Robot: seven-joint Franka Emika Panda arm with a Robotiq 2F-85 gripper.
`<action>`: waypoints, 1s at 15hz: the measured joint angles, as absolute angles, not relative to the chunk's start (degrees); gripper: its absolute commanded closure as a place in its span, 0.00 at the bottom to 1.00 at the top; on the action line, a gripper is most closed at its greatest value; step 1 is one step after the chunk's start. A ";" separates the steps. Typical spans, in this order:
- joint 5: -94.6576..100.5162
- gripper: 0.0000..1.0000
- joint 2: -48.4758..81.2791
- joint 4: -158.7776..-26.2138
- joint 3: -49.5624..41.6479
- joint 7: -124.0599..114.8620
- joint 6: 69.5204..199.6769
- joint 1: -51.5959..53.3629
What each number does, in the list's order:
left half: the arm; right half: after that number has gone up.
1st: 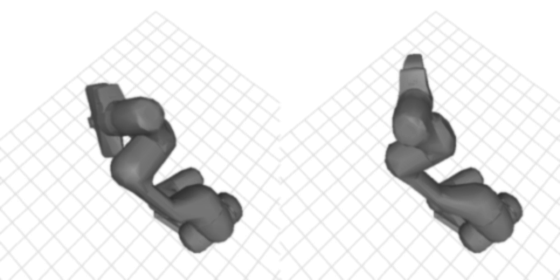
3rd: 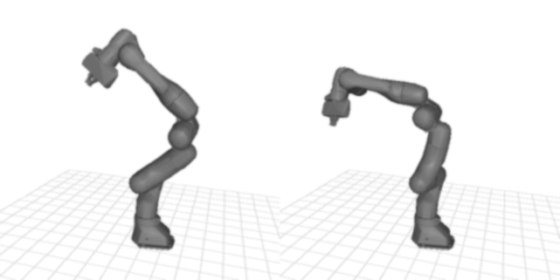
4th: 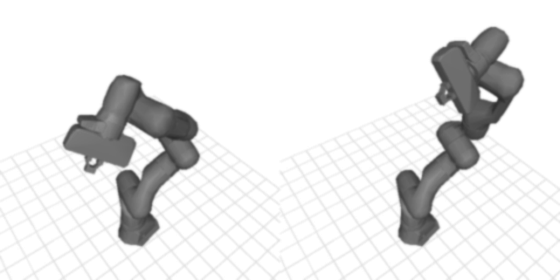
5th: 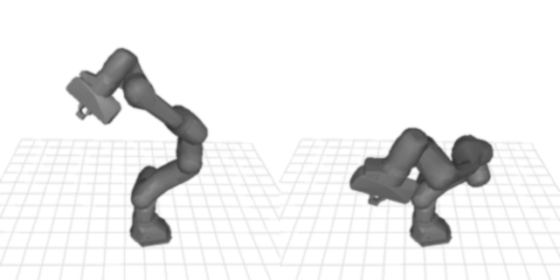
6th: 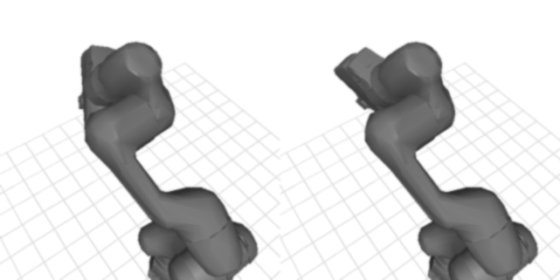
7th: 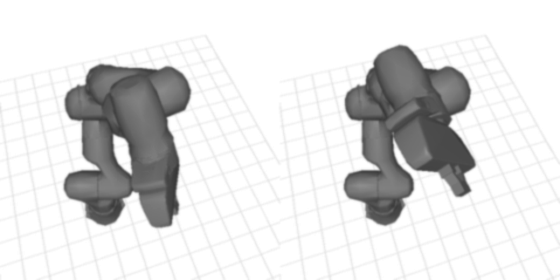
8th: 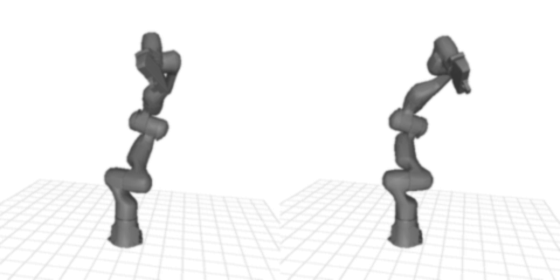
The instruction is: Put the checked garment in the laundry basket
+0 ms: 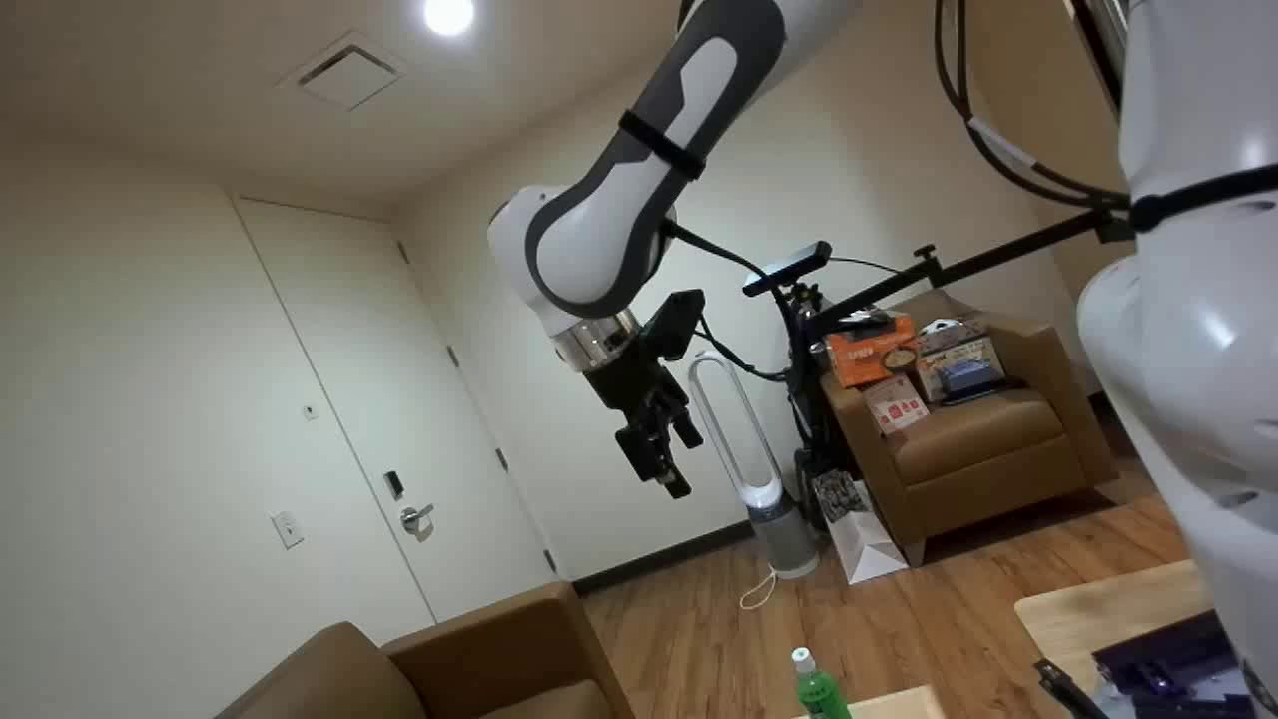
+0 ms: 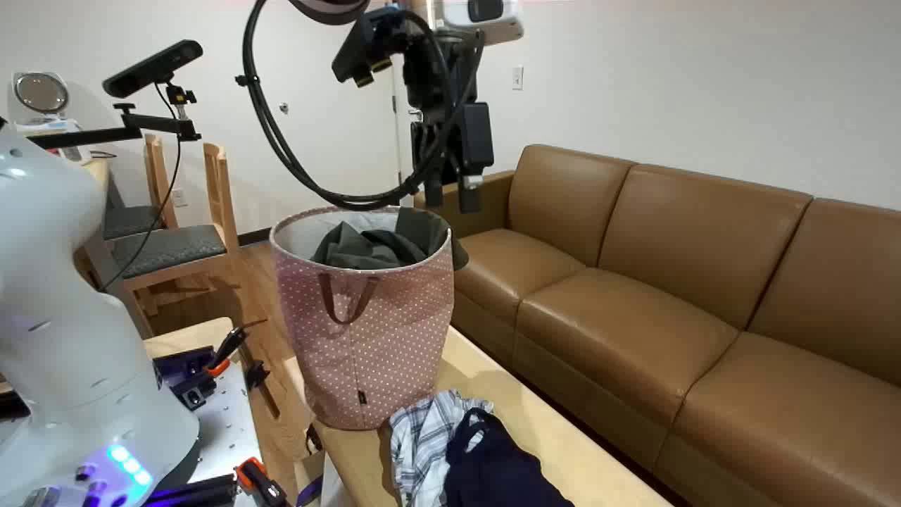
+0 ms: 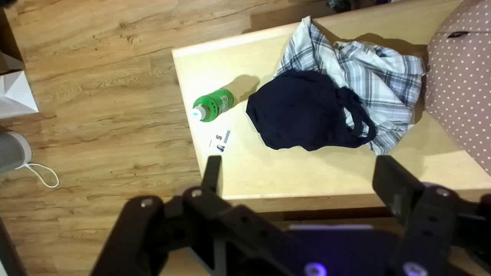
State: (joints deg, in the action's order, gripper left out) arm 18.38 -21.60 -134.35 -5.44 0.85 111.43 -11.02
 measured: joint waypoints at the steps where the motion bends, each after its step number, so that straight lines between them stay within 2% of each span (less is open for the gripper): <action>1: 18.38 0.00 -21.60 -134.35 -5.44 0.85 111.43 -11.02; 8: 18.30 0.00 -21.40 -134.67 -6.04 1.75 112.93 -10.37; 11: 17.87 0.00 -17.97 -136.68 -8.12 8.32 121.63 -8.27; 15: 15.70 0.00 -6.18 -138.59 -10.16 18.39 136.80 -6.38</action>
